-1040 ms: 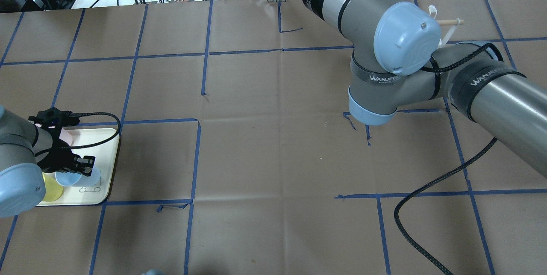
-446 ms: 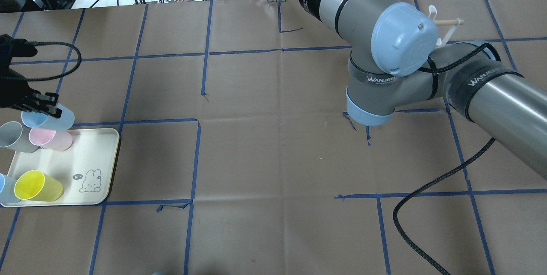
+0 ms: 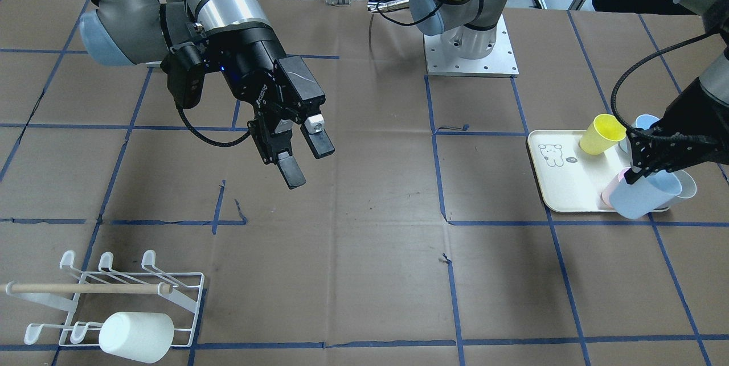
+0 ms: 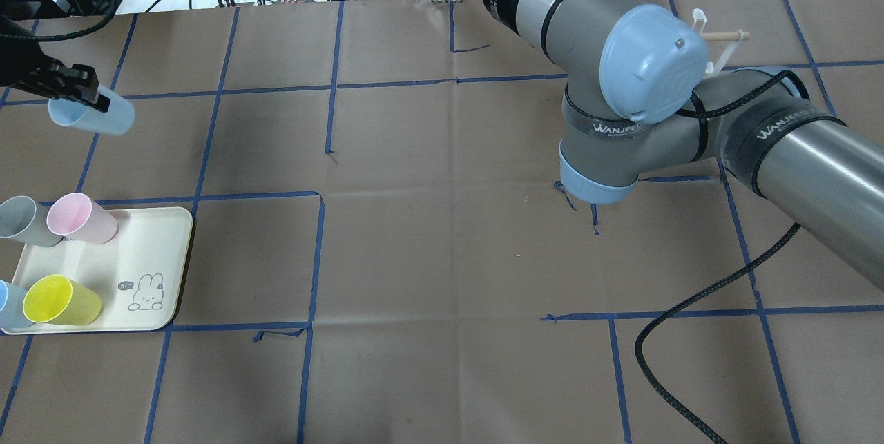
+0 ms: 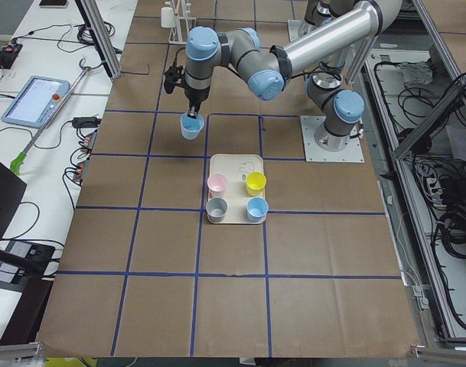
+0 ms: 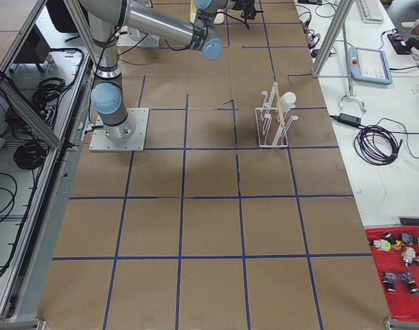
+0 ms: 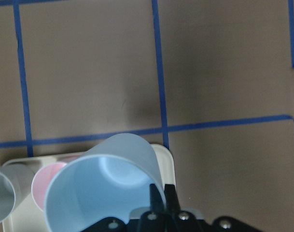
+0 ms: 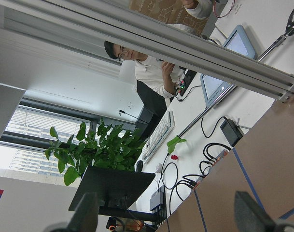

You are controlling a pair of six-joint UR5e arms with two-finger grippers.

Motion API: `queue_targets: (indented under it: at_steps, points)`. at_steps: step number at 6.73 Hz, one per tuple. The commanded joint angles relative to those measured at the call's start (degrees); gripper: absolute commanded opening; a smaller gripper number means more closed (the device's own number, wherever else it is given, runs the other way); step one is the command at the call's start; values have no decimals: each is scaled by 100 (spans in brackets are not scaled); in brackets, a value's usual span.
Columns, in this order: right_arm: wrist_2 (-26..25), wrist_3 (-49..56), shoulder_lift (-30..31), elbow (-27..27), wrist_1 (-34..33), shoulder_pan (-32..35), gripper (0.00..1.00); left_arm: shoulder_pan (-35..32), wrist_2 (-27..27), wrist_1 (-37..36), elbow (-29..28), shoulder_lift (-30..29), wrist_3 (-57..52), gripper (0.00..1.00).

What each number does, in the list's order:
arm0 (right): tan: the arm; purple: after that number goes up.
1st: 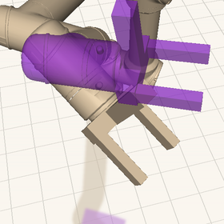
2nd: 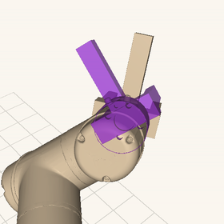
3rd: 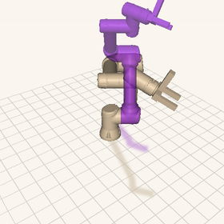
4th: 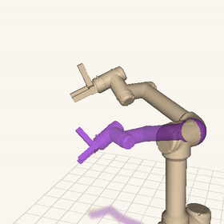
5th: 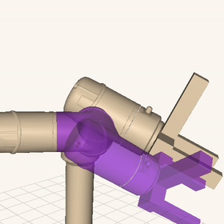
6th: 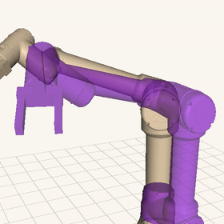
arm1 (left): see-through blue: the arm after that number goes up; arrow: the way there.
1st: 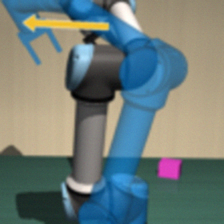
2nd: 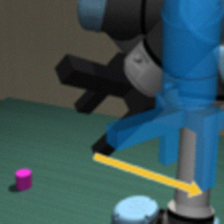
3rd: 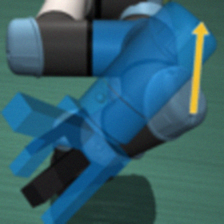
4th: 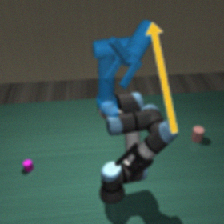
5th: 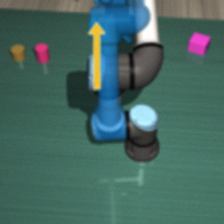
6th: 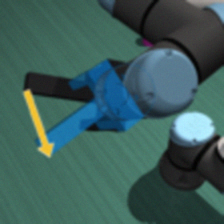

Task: Transfer IKEA cup to right arm and place on rack

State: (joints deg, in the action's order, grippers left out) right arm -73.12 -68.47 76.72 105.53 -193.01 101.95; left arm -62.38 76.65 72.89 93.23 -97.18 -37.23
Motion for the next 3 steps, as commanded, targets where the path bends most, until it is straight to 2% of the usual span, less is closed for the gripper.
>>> queue_targets:
  at_steps: [1,3]
  points:
    - [8,-9,-52,-15,0,0,100,-125,-1085,-580,62,-64,-841,0]
    - [8,-9,-43,-6,-9,0,100,-125,-2647,-1439,657,85,-1860,0]
